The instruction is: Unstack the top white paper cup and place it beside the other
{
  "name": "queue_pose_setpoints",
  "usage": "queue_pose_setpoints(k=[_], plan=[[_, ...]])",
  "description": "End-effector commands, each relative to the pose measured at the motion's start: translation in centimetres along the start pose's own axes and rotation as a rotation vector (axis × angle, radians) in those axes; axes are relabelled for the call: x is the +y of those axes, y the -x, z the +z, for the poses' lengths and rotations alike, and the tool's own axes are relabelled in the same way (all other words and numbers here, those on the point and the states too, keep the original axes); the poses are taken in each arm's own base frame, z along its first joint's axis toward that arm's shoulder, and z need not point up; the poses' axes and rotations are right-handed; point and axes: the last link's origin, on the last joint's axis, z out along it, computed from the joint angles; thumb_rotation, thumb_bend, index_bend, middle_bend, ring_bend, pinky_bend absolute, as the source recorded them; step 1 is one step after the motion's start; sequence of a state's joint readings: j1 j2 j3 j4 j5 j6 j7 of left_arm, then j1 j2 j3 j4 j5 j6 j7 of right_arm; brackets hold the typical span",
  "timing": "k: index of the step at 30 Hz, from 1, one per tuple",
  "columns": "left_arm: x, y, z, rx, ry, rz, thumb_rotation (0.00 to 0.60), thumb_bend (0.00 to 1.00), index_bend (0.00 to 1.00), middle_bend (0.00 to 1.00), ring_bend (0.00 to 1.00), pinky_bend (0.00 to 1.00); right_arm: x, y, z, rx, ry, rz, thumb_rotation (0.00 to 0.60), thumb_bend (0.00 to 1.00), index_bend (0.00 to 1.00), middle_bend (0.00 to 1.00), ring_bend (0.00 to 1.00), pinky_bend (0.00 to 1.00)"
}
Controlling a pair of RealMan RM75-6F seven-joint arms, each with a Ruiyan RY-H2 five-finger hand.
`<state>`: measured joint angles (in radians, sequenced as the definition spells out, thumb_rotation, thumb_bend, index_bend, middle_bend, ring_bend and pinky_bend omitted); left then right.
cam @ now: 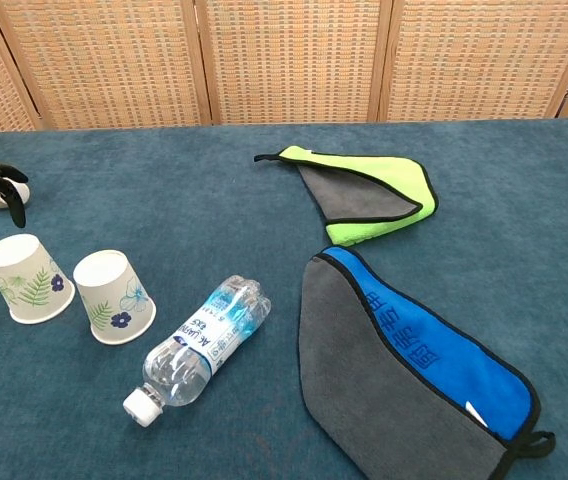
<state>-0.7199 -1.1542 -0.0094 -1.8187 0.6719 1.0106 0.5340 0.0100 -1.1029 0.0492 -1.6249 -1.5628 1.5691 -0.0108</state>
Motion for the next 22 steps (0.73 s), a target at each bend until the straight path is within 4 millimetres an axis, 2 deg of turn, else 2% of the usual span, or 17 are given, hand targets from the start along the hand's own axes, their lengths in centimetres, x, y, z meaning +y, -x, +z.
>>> queue_pose_setpoints(k=[1, 6, 11, 15, 22], plan=[[-0.1, 0.0, 0.0, 0.004, -0.006, -0.010, 0.600, 0.24, 0.17, 0.00, 0.00, 0.00, 0.0, 0.0, 0.0, 0.000, -0.001, 0.000, 0.600, 0.12, 0.00, 0.00, 0.00, 0.00], [-0.2, -0.6, -1.0, 0.052, 0.010, -0.086, 0.600, 0.24, 0.05, 0.00, 0.00, 0.00, 0.0, 0.0, 0.0, 0.002, -0.001, -0.001, 0.600, 0.12, 0.00, 0.00, 0.00, 0.00], [-0.1, -0.4, -4.4, 0.205, 0.094, -0.179, 0.600, 0.24, 0.00, 0.00, 0.00, 0.00, -0.1, 0.0, 0.1, 0.006, -0.003, 0.001, 0.600, 0.12, 0.00, 0.00, 0.00, 0.00], [-0.7, 1.4, -7.7, 0.332, 0.135, -0.226, 0.600, 0.24, 0.00, 0.00, 0.00, 0.00, -0.2, 0.0, 0.2, 0.008, -0.006, 0.000, 0.600, 0.12, 0.00, 0.00, 0.00, 0.00], [-3.1, 4.5, -10.4, 0.430, 0.062, -0.199, 0.600, 0.24, 0.00, 0.00, 0.00, 0.00, -0.5, 0.3, 0.2, 0.006, -0.020, -0.014, 0.600, 0.12, 0.00, 0.00, 0.00, 0.00]])
